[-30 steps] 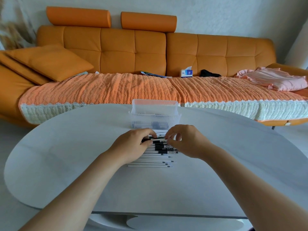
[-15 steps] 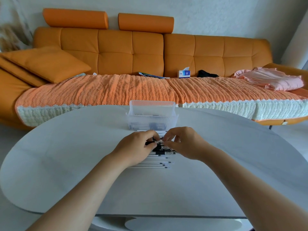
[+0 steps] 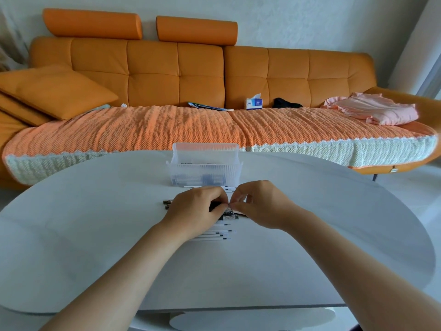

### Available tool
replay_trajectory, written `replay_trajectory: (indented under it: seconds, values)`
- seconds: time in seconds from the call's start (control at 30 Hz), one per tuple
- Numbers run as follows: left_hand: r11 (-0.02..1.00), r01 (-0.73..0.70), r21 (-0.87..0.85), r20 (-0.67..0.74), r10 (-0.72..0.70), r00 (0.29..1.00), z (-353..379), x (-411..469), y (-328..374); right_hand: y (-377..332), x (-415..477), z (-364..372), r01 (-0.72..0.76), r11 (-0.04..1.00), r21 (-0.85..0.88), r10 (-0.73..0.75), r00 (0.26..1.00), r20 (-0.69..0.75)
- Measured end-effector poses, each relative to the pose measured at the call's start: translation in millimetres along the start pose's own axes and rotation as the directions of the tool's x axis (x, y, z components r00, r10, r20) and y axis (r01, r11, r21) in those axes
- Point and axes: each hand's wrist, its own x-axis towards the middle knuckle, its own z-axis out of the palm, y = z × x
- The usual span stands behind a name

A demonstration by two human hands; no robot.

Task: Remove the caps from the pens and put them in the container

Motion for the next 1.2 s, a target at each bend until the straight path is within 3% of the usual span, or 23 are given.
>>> replay_trajectory:
  seconds: [0.3, 0.5, 0.67, 0.83, 0.9, 1.07, 1.2]
  values:
    - [0.987, -0.126, 0.101, -0.156, 0.140, 0.978, 5.3, 0.0, 6.9, -0.1, 2.1, -4.8, -0.121, 0.982, 0.142, 0.114, 0.992, 0.055]
    - [0.997, -0.001, 0.081, -0.062, 0.006, 0.998, 6.7, 1.5, -2.3, 14.0, -1.8, -9.4, -0.146, 0.989, -0.021, 0.147, 0.988, 0.048]
    - [0.998, 0.046, 0.036, 0.001, -0.046, 0.999, 5.5, 3.2, -10.3, 18.9, -7.4, -9.7, -0.138, 0.983, -0.121, 0.162, 0.965, 0.209]
    - [0.999, 0.044, 0.030, 0.059, -0.046, 0.997, 5.9, 1.6, -13.1, 17.5, -6.2, -10.4, -0.133, 0.985, -0.106, 0.156, 0.953, 0.258]
    - [0.999, 0.038, 0.022, 0.064, -0.040, 0.997, 5.1, 1.6, -13.2, 18.1, -4.5, -13.1, -0.132, 0.987, -0.089, 0.149, 0.962, 0.229]
    - [0.998, 0.060, -0.033, 0.084, -0.057, 0.995, 3.3, 0.3, -17.4, 24.8, 5.6, -10.9, -0.185, 0.974, -0.132, 0.184, 0.983, -0.026]
    - [0.994, 0.081, -0.067, 0.092, -0.075, 0.993, 1.6, -1.0, -20.4, 28.1, 13.3, -0.9, -0.227, 0.951, -0.210, 0.226, 0.974, -0.027]
